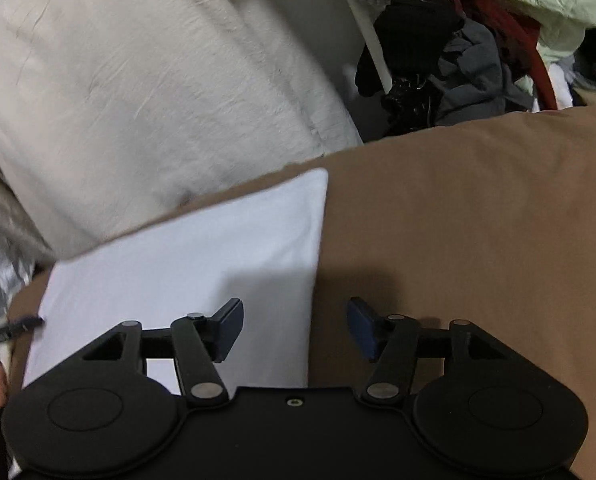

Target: Fold clothes

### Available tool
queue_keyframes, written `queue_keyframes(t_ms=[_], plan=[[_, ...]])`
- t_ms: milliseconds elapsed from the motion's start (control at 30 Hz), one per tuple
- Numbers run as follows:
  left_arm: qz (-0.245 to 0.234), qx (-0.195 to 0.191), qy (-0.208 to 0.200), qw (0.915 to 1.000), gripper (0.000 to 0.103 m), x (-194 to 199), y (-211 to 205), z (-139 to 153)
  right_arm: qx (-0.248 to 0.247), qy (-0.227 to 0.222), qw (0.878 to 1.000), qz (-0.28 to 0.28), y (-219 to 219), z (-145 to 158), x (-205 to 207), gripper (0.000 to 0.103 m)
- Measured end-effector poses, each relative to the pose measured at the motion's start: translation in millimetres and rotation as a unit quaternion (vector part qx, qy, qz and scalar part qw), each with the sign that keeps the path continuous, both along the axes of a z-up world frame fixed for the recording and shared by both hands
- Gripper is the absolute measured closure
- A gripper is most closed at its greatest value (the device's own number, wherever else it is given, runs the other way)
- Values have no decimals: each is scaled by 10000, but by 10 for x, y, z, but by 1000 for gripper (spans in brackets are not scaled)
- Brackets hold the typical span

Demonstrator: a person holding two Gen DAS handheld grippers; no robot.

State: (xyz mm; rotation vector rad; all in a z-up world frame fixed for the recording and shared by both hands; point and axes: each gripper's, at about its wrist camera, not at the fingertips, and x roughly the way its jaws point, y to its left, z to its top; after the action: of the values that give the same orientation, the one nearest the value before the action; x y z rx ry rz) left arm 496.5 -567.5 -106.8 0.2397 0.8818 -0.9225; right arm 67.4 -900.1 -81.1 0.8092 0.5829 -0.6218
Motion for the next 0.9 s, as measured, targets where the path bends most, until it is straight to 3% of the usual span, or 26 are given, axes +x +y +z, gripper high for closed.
queue_keyframes(t_ms=[33, 67, 100, 133, 167, 200, 233, 267, 433, 600, 700, 900], plan=[[52, -80, 115, 9999, 60, 9, -32, -53, -4, -83, 10000, -32, -30, -25, 37, 40], [-4, -176, 164, 9997, 72, -30, -47, -62, -19, -170, 9998, -59, -55, -51, 76, 39], [-70, -201, 135, 9997, 93, -97, -47, -42, -62, -214, 9997, -44, -49, -62, 116, 40], [-137, -223, 102, 9996, 97, -166, -47, -20, -119, -235, 9997, -6, -26, -65, 157, 50], [-203, -244, 68, 9995, 98, -235, -47, 1, -177, -256, 9995, 32, -2, -68, 199, 59], [-270, -266, 35, 9993, 98, -304, -47, 23, -285, -238, 9993, 48, 46, -60, 231, 86], [-275, -265, -161, 9991, 98, -381, -38, 83, -420, -198, 9989, 50, 107, -47, 259, 95], [-277, -263, -366, 9986, 99, -460, -27, 144, -523, -239, 9983, -1, 179, -24, 268, 95], [-207, -504, -595, 9967, 99, -748, 162, 485, -650, -794, 9942, -310, 509, 140, 198, 95], [-250, -745, -891, 9929, 99, -1089, 450, 821, -952, -1215, 9880, -33, 1011, 511, 53, 95], [-245, -1091, -757, 9908, 99, -1327, 845, 963, -1576, -1213, 9795, 322, 1479, 757, -64, 95], [362, -1758, -290, 9833, 99, -1769, 2026, 1092, -2189, -1507, 9603, 851, 2459, 1006, -622, 95]])
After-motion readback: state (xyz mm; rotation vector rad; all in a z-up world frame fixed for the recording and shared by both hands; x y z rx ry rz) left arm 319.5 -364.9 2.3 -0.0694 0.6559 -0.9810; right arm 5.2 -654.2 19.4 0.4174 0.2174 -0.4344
